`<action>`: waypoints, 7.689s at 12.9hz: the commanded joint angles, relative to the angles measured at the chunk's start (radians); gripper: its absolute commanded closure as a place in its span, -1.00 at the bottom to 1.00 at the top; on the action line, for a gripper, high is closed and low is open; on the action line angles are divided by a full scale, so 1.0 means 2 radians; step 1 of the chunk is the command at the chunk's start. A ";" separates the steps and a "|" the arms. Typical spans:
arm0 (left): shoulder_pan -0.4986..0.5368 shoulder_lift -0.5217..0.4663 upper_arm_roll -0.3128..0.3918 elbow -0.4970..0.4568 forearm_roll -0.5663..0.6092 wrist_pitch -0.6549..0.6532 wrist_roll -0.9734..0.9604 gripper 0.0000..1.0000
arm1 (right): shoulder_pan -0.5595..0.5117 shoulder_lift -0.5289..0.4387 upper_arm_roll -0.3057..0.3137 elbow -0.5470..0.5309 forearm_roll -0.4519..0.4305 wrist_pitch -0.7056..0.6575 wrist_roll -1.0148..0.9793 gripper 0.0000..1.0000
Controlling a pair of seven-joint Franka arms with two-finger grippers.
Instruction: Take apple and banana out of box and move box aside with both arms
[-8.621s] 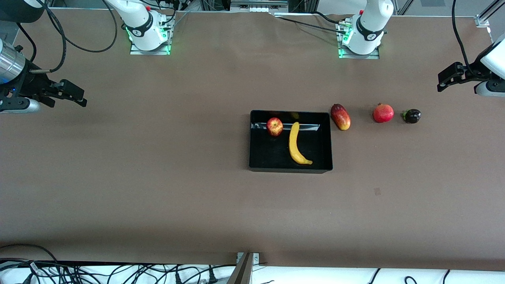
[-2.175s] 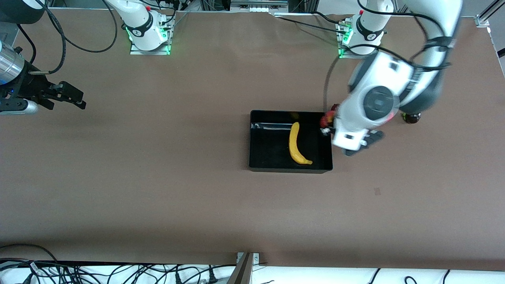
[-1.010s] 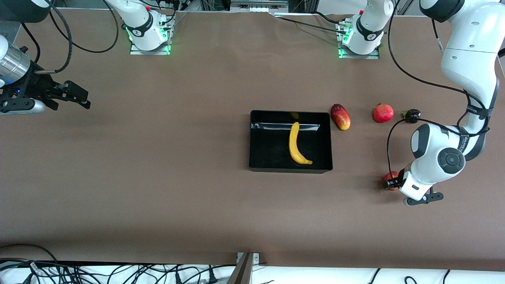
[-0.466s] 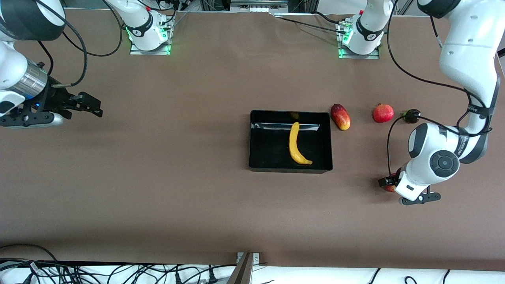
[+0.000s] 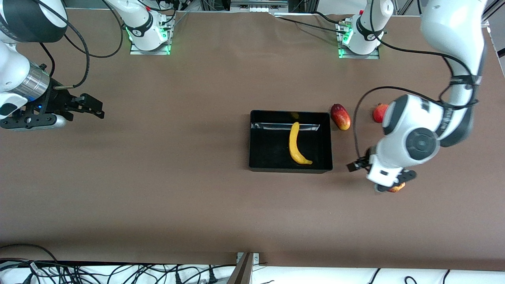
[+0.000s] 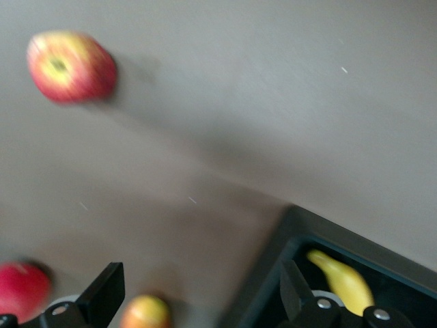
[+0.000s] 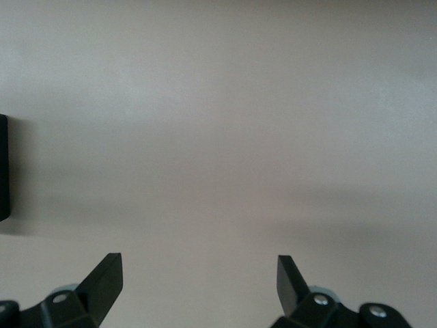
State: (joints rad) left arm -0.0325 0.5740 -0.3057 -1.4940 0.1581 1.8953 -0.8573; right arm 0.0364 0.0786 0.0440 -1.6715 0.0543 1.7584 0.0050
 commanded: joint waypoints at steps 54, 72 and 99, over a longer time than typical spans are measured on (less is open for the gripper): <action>0.267 0.118 0.037 -0.098 0.273 0.273 0.526 1.00 | 0.372 0.339 -0.012 0.124 -0.019 0.251 0.403 -1.00; 0.207 -0.077 -0.015 -0.091 0.044 -0.026 0.460 -1.00 | 0.149 0.186 -0.065 0.054 0.029 0.062 0.066 1.00; 0.031 -0.328 0.118 -0.114 -0.123 -0.089 0.331 -1.00 | 0.164 -0.020 -0.212 -0.035 0.023 -0.042 -0.056 -1.00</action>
State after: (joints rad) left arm 0.0446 -0.0665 -0.1048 -1.7033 -0.0467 1.7247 -0.2215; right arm 0.3591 0.1140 -0.3831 -1.6803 0.1294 1.6832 -0.1295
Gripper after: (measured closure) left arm 0.000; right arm 0.000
